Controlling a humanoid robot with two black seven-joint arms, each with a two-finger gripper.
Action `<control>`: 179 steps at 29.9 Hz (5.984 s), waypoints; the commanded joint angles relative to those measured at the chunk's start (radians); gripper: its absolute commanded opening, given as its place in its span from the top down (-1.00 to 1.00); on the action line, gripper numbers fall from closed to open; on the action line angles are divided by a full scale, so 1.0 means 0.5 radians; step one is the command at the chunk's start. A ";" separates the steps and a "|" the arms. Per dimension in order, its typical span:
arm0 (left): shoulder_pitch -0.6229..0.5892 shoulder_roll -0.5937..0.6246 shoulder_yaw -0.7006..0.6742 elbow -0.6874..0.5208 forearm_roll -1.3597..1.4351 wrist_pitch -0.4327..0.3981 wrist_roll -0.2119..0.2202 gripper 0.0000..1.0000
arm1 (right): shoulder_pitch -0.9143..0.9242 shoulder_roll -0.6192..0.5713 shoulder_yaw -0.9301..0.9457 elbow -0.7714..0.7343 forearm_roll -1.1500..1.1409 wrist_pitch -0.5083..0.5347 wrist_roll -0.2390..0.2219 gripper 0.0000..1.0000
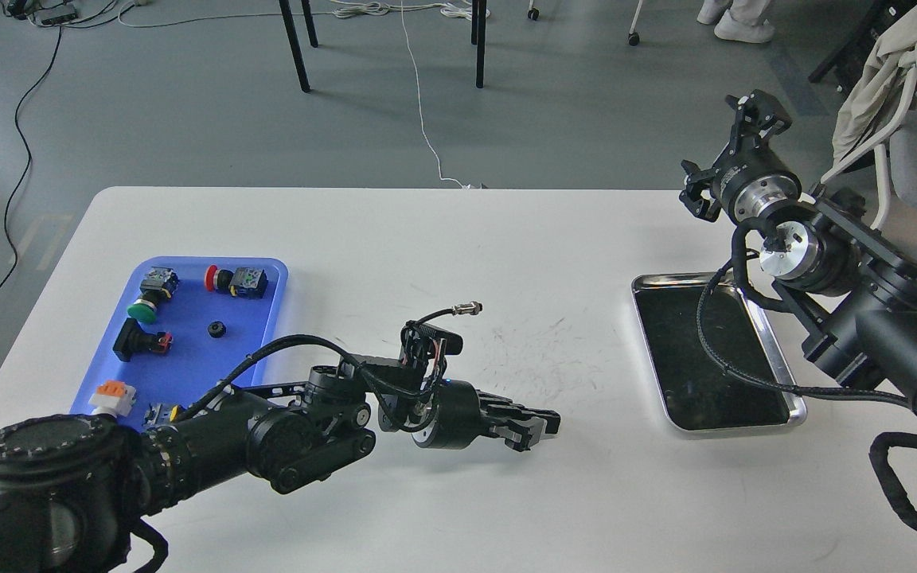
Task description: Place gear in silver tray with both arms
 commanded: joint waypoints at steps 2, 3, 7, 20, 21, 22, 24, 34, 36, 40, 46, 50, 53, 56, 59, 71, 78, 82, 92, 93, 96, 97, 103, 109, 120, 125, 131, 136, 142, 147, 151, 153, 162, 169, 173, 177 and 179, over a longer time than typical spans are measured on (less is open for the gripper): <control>-0.022 0.001 0.004 0.008 -0.016 0.001 0.001 0.72 | -0.002 -0.003 0.000 -0.002 -0.002 0.000 0.000 -0.98; -0.031 0.001 0.004 0.008 -0.016 0.001 0.001 0.71 | -0.002 -0.003 0.001 0.001 0.001 0.000 0.000 -0.98; -0.037 0.001 -0.006 0.014 -0.025 -0.002 0.001 0.71 | -0.005 0.003 0.001 -0.002 0.001 0.000 0.000 -0.98; -0.053 0.001 -0.006 0.005 -0.037 0.004 0.001 0.36 | -0.005 0.000 0.001 0.001 0.001 0.003 0.003 -0.98; -0.053 0.001 -0.006 0.002 -0.043 0.004 0.001 0.36 | -0.005 0.000 0.001 0.001 0.001 0.003 0.003 -0.97; -0.053 0.001 -0.003 0.002 -0.059 0.004 0.001 0.35 | -0.005 0.000 -0.003 0.001 0.001 0.003 0.003 -0.97; -0.053 0.001 -0.003 0.002 -0.080 0.004 0.001 0.34 | -0.005 0.003 0.001 0.001 0.001 0.003 0.003 -0.98; -0.111 0.001 0.013 -0.001 -0.135 0.010 0.001 0.31 | -0.005 0.006 -0.003 0.001 -0.002 0.003 0.003 -0.98; -0.096 0.001 0.013 -0.014 -0.138 0.010 0.001 0.28 | -0.005 0.010 -0.003 0.001 -0.002 0.000 0.003 -0.98; -0.108 0.001 -0.021 0.017 -0.163 0.013 0.001 0.17 | -0.008 0.010 -0.006 -0.002 -0.002 0.000 0.003 -0.98; -0.292 0.001 -0.052 0.023 -0.479 0.007 0.001 0.09 | -0.002 0.000 -0.061 0.001 0.001 0.015 -0.003 -0.98; -0.381 0.001 -0.067 0.023 -0.589 0.010 0.001 0.02 | 0.007 -0.003 -0.147 0.004 0.001 0.034 -0.006 -0.98; -0.442 0.001 -0.064 0.023 -0.721 0.013 0.001 -0.11 | 0.029 -0.012 -0.196 0.004 0.004 0.037 -0.006 -0.98; -0.476 0.034 -0.067 0.026 -0.853 0.019 0.001 -0.25 | 0.050 -0.015 -0.287 0.004 0.001 0.089 -0.003 -0.98; -0.525 0.132 -0.064 0.035 -0.960 0.022 0.001 -0.34 | 0.117 -0.067 -0.493 0.035 0.001 0.126 0.000 -0.98; -0.498 0.488 -0.067 0.078 -1.267 0.145 0.001 -0.81 | 0.354 -0.168 -0.941 0.161 -0.177 0.160 0.015 -0.98; -0.494 0.574 -0.070 0.302 -1.589 0.120 0.001 -0.82 | 0.480 -0.165 -1.174 0.213 -0.416 0.181 0.015 -0.98; -0.498 0.685 -0.070 0.339 -1.810 0.087 0.001 -0.81 | 0.571 -0.168 -1.334 0.277 -0.475 0.181 0.012 -0.97; -0.436 0.792 -0.076 0.431 -2.353 -0.048 0.001 -0.84 | 0.841 -0.162 -1.727 0.547 -0.962 0.184 0.015 -0.97; -0.436 0.801 -0.094 0.440 -2.417 -0.070 0.001 -0.86 | 0.869 -0.165 -1.751 0.578 -1.014 0.193 0.015 -0.97; -0.415 0.811 -0.125 0.465 -2.504 -0.098 0.001 -0.92 | 0.928 -0.156 -1.816 0.593 -1.076 0.264 0.018 -0.97; -0.390 0.820 -0.147 0.477 -2.540 -0.119 0.001 -0.95 | 0.958 -0.150 -1.855 0.593 -1.094 0.313 0.025 -0.97; -0.369 0.801 -0.340 0.640 -2.590 -0.144 0.242 -0.96 | 1.078 -0.110 -2.101 0.612 -1.290 0.454 0.227 -0.97; -0.344 0.786 -0.417 0.769 -2.593 -0.153 0.313 -0.96 | 1.142 -0.080 -2.208 0.649 -1.646 0.515 0.347 -0.97; -0.320 0.771 -0.444 0.891 -2.663 -0.128 0.328 -0.94 | 1.406 -0.058 -2.546 0.857 -2.201 0.580 0.727 -0.96; -0.317 0.630 -0.438 1.060 -2.663 -0.137 0.331 -0.94 | 1.446 -0.018 -2.668 0.882 -2.419 0.583 0.732 -0.93; -0.298 0.620 -0.432 1.097 -2.663 -0.137 0.334 -0.94 | 1.538 0.006 -2.877 0.955 -2.784 0.577 0.732 -0.83; -0.292 0.620 -0.435 1.109 -2.663 -0.134 0.334 -0.94 | 1.544 0.010 -2.920 0.980 -2.920 0.577 0.732 -0.67; -0.295 0.620 -0.435 1.112 -2.663 -0.131 0.334 -0.94 | 1.547 0.025 -2.926 1.032 -2.938 0.577 0.732 -0.65; -0.289 0.626 -0.429 1.112 -2.663 -0.131 0.334 -0.94 | 1.560 0.138 -2.926 1.099 -2.923 0.583 0.732 -0.65; -0.289 0.630 -0.420 1.134 -2.660 -0.131 0.334 -0.94 | 1.572 0.148 -2.926 1.130 -2.908 0.650 0.732 -0.67; -0.289 0.633 -0.420 1.143 -2.660 -0.134 0.331 -0.94 | 1.569 0.157 -2.926 1.130 -2.902 0.699 0.732 -0.66; -0.261 0.639 -0.417 1.158 -2.660 -0.134 0.334 -0.94 | 1.566 0.178 -3.031 1.219 -2.902 0.758 0.732 -0.58; -0.246 0.639 -0.420 1.158 -2.660 -0.134 0.331 -0.94 | 1.529 0.203 -3.080 1.213 -2.905 0.795 0.732 -0.36; -0.243 0.648 -0.420 1.158 -2.660 -0.137 0.331 -0.94 | 1.523 0.243 -3.083 1.210 -2.902 0.798 0.732 -0.35; -0.243 0.648 -0.420 1.158 -2.660 -0.140 0.331 -0.94 | 1.498 0.304 -3.083 1.186 -2.898 0.795 0.732 -0.35; -0.243 0.648 -0.423 1.158 -2.660 -0.140 0.331 -0.94 | 1.495 0.335 -3.083 1.189 -2.898 0.798 0.732 -0.35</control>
